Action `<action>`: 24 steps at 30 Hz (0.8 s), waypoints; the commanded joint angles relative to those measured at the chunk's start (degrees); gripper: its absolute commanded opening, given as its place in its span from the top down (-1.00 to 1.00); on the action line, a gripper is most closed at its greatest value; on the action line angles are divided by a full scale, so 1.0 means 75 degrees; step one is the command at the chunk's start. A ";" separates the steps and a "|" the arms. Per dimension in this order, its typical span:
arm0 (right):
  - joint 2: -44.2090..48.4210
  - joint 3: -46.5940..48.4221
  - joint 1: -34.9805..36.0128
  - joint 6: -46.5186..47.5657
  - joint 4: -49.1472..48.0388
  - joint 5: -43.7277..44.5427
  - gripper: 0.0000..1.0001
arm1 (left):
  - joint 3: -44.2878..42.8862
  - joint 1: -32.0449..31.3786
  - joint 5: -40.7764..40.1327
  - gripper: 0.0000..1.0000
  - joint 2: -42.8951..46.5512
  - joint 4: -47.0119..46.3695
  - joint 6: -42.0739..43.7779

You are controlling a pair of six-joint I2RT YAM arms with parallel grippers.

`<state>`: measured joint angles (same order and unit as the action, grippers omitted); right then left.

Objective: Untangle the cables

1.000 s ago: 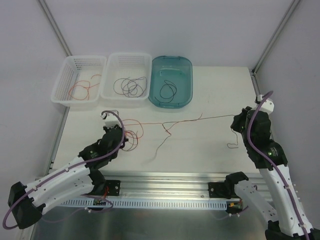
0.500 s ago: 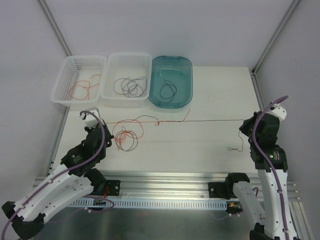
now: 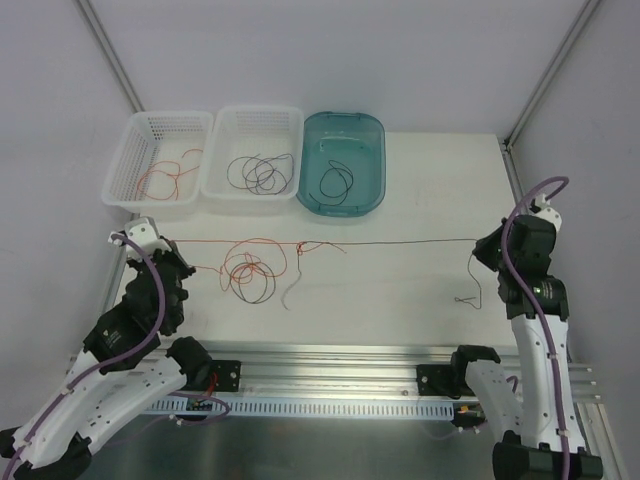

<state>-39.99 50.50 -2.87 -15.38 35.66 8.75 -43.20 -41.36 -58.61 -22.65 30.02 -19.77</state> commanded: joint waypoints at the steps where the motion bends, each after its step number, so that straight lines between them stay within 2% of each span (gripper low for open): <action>1: -0.0724 -0.0158 -0.0097 0.0420 -0.0429 -0.1095 0.99 | -0.0555 0.0125 0.0264 1.00 -0.0083 0.0111 0.1121; 3: -0.0890 -0.0462 -0.0004 0.0468 -0.0570 -0.1867 0.99 | -0.0638 0.0125 0.1688 1.00 -0.0423 0.0122 0.1486; 5: -0.1031 -0.0906 0.0370 0.0491 -0.0793 -0.1836 0.99 | -0.0569 0.0125 0.2398 1.00 -0.0904 0.0122 0.1757; 6: -0.1101 -0.1002 0.0708 0.0538 -0.0805 -0.1684 0.98 | -0.0475 0.0125 0.3143 1.00 -0.1021 0.0122 0.1838; 8: -0.1521 -0.1096 0.1038 0.0702 -0.0770 -0.1787 0.87 | -0.0416 0.0125 0.3885 1.00 -0.1256 0.0064 0.2014; 10: -0.1862 -0.1050 0.1752 0.1029 -0.0653 -0.1824 0.68 | -0.0299 0.0125 0.5030 1.00 -0.1408 -0.0111 0.2294; 12: -0.2271 -0.1015 0.2639 0.1345 -0.0688 -0.1754 0.49 | -0.0206 0.0113 0.5562 1.00 -0.1502 -0.0182 0.2401; 13: -0.2367 -0.0991 0.2912 0.1451 -0.0735 -0.1788 0.29 | -0.0182 0.0113 0.6005 1.00 -0.1561 -0.0194 0.2506; 15: -0.2624 -0.0898 0.3660 0.1708 -0.0921 -0.1893 0.06 | -0.0100 0.0113 0.6290 1.00 -0.1573 -0.0252 0.2565; 18: -0.2824 -0.0664 0.4284 0.2003 -0.1098 -0.1894 -0.10 | 0.0041 0.0113 0.6560 1.00 -0.1503 -0.0323 0.2566; 22: -0.3152 -0.0020 0.5490 0.2646 -0.1519 -0.1823 -0.15 | 0.0123 0.0113 0.6537 1.00 -0.1339 -0.0346 0.2566; 24: -0.3351 0.0203 0.6028 0.2823 -0.1869 -0.2232 -0.15 | 0.0170 0.0113 0.6572 1.00 -0.1281 -0.0381 0.2554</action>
<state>-64.10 47.35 38.02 0.93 27.88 -5.04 -42.76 -40.80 -12.01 -33.30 29.39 -1.87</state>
